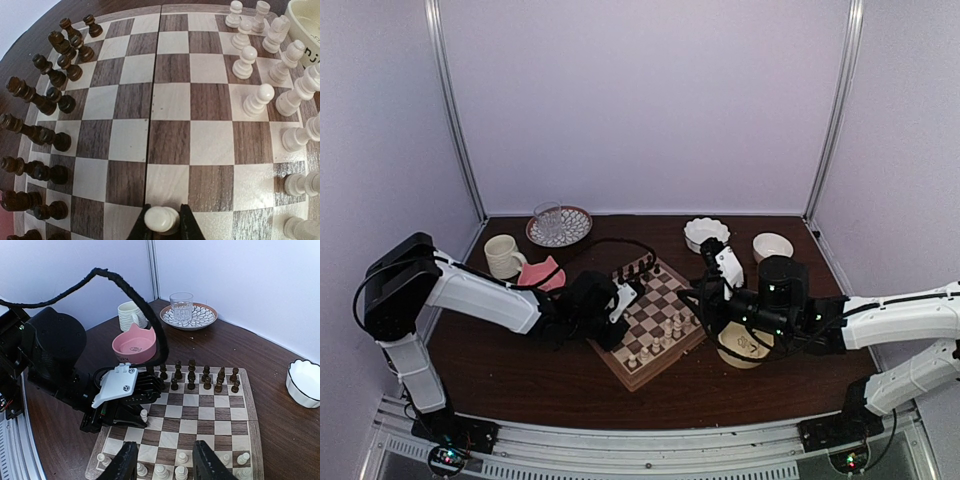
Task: Set up the chess pieces on the board
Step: Place the knight on the chessboard.
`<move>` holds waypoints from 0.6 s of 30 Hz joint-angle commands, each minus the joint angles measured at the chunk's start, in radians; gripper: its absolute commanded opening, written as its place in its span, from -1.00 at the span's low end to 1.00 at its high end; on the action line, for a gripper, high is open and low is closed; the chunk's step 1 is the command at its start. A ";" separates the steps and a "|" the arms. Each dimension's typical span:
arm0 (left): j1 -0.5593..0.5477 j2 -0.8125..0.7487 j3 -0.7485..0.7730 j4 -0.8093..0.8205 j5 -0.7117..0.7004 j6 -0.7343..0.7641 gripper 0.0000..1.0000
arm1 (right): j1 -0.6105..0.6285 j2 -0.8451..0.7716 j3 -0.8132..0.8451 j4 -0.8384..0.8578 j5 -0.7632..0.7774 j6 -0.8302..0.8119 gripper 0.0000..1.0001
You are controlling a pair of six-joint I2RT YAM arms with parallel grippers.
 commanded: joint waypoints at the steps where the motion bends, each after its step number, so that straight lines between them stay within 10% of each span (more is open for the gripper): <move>1: -0.001 0.016 0.039 0.001 0.019 -0.013 -0.84 | -0.001 -0.023 -0.009 0.013 0.021 -0.004 -0.21; 18: 0.000 0.006 0.053 -0.042 0.043 -0.012 -0.38 | -0.001 -0.027 -0.008 0.011 0.006 -0.005 -0.21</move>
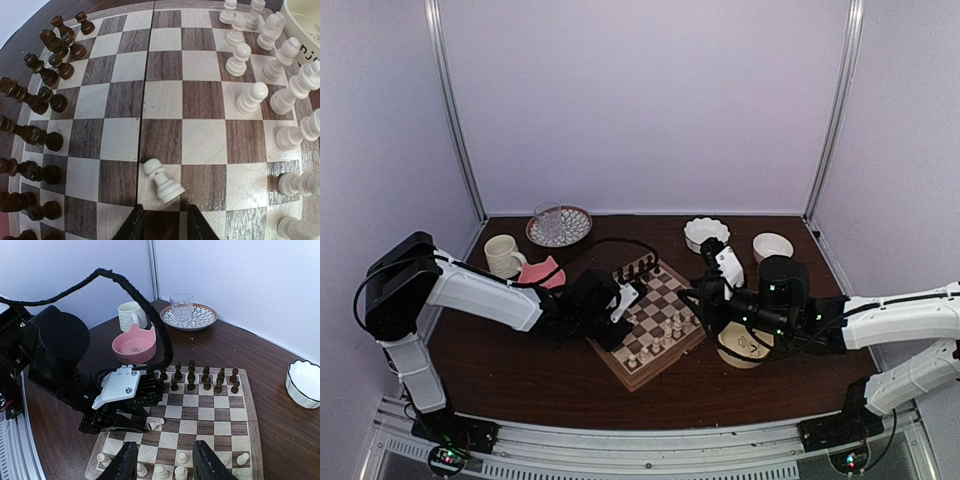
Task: Set up the chess pieces on the board
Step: Place the knight on the chessboard, then pick up the pawn from the chessboard.
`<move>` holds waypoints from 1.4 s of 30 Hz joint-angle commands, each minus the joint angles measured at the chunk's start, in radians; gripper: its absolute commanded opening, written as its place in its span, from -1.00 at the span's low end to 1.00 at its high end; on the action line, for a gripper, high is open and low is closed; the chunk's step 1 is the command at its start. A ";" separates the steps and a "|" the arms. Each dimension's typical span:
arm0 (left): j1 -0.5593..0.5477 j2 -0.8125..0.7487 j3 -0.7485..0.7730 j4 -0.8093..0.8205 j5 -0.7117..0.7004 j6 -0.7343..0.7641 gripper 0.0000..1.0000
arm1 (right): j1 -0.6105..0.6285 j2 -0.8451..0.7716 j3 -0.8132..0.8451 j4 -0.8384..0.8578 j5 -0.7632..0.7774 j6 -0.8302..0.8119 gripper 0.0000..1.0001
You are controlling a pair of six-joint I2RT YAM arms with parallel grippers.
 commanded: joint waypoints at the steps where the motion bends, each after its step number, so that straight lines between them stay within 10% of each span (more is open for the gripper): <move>1: 0.000 -0.002 0.022 0.009 0.015 -0.007 -0.37 | -0.001 -0.026 -0.007 0.012 0.006 -0.002 -0.21; 20: 0.020 -0.067 0.002 0.047 0.073 -0.042 -0.13 | -0.001 0.010 0.029 -0.013 -0.024 0.005 -0.20; 42: 0.028 0.095 0.305 -0.309 0.001 -0.192 0.06 | -0.001 -0.012 0.020 0.000 -0.018 0.001 -0.20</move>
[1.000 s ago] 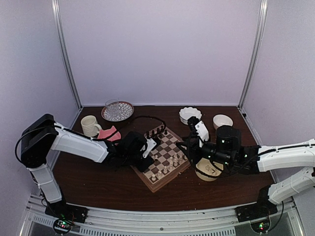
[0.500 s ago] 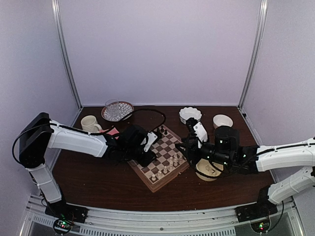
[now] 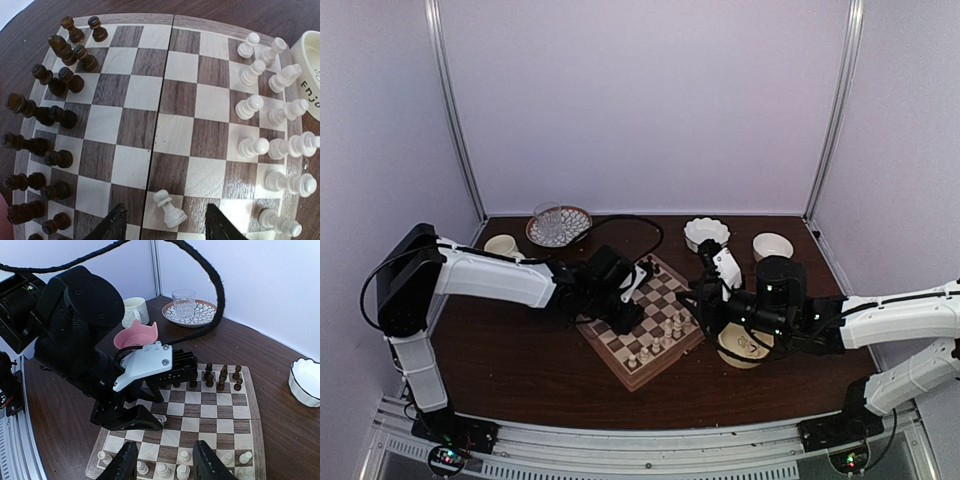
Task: Set up the chess pieces on the board
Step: Pick up the pawn from the chessboard.
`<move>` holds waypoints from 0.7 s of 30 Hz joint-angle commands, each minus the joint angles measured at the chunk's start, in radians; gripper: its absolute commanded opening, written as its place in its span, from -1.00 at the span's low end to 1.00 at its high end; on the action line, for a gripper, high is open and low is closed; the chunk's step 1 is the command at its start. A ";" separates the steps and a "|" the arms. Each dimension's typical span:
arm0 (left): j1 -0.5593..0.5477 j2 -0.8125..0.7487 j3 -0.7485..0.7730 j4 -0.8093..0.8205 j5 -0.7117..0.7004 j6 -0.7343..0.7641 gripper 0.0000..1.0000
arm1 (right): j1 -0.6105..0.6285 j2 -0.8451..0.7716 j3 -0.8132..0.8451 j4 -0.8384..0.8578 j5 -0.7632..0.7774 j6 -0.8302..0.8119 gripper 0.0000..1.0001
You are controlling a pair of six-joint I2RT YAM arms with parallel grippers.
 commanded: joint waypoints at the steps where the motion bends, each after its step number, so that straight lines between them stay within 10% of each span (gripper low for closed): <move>1: 0.006 0.046 0.088 -0.075 -0.028 -0.059 0.05 | -0.001 -0.026 0.013 0.010 -0.004 0.001 -0.20; 21: -0.008 0.125 0.175 -0.218 -0.088 -0.044 -0.20 | -0.001 -0.047 0.002 0.013 0.007 -0.001 -0.20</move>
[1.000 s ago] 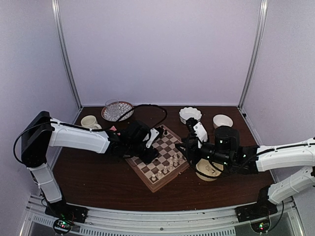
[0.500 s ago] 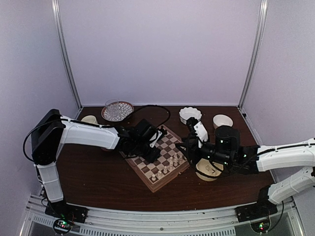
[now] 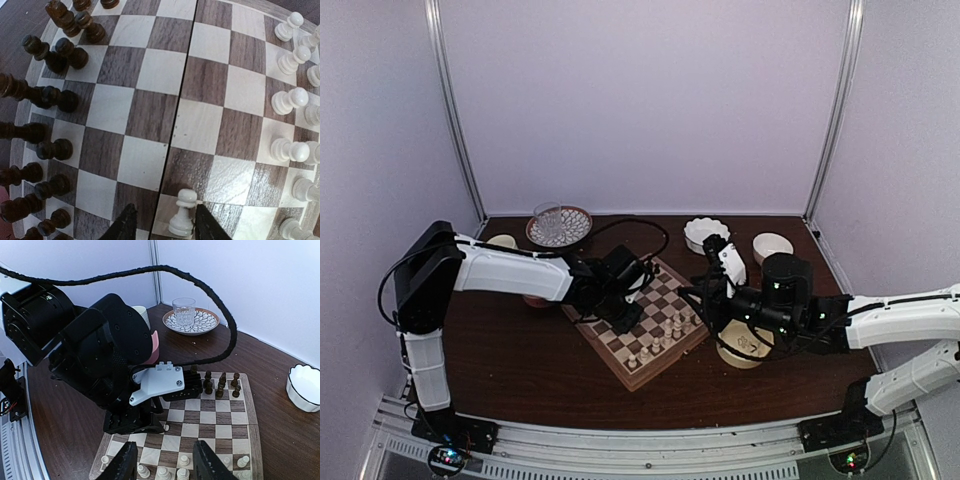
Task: Set up the chess pieces on the board
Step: Pick up the pawn from the chessboard.
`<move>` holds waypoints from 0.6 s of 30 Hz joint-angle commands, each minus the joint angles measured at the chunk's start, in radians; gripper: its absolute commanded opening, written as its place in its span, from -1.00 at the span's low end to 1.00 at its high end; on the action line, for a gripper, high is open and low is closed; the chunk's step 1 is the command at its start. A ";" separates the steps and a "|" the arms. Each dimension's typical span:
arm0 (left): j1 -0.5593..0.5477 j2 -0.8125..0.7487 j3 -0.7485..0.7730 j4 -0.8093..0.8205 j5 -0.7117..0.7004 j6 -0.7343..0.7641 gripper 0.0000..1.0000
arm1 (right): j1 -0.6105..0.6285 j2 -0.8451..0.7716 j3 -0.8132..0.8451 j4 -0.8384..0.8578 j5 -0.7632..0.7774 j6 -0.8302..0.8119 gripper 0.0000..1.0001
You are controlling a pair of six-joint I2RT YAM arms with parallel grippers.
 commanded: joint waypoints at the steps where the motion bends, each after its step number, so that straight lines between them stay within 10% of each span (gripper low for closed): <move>1: -0.005 0.016 0.025 -0.026 -0.037 0.007 -0.21 | -0.001 -0.011 0.002 0.013 0.005 -0.001 -0.20; 18: -0.004 -0.031 -0.035 0.058 0.013 0.058 -0.71 | 0.000 0.012 0.019 0.001 -0.013 0.003 -0.20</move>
